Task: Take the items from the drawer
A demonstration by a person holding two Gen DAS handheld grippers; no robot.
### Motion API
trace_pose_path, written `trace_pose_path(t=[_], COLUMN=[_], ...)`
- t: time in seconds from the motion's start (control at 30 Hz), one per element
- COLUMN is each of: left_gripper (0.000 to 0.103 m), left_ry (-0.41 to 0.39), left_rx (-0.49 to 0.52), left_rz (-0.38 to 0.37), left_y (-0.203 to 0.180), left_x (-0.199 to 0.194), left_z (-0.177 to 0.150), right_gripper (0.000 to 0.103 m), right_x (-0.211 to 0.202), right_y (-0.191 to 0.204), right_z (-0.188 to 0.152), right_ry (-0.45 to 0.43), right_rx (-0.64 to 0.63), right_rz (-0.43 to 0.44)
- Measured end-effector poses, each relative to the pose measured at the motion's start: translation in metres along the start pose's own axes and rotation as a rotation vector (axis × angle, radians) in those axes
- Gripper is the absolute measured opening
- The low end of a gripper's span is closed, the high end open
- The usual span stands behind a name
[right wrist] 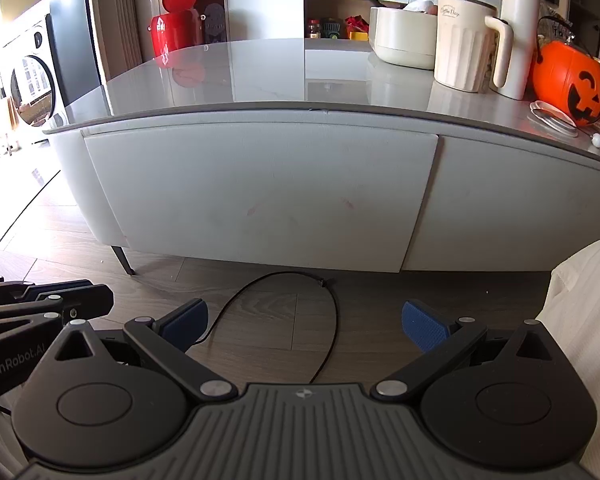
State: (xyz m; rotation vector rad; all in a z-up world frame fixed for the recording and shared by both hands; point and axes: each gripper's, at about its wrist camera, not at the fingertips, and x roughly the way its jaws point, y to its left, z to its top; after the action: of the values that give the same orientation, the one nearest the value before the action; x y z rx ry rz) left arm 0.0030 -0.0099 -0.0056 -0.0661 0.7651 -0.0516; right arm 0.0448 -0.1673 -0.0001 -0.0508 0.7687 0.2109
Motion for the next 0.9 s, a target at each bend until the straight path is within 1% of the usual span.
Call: trace_pose_path(t=[0.9], left_gripper=[0.013], left_ry=[0.002], left_rx=[-0.003], left_rz=[0.000], left_y=[0.0008], left_x=[0.0002], left_z=[0.0004], right_gripper=[0.103], right_x=[0.0009], right_y=[0.0011], right_z=[0.0004], right_ry=[0.006], right_rx=[0.003], right_rz=[0.001])
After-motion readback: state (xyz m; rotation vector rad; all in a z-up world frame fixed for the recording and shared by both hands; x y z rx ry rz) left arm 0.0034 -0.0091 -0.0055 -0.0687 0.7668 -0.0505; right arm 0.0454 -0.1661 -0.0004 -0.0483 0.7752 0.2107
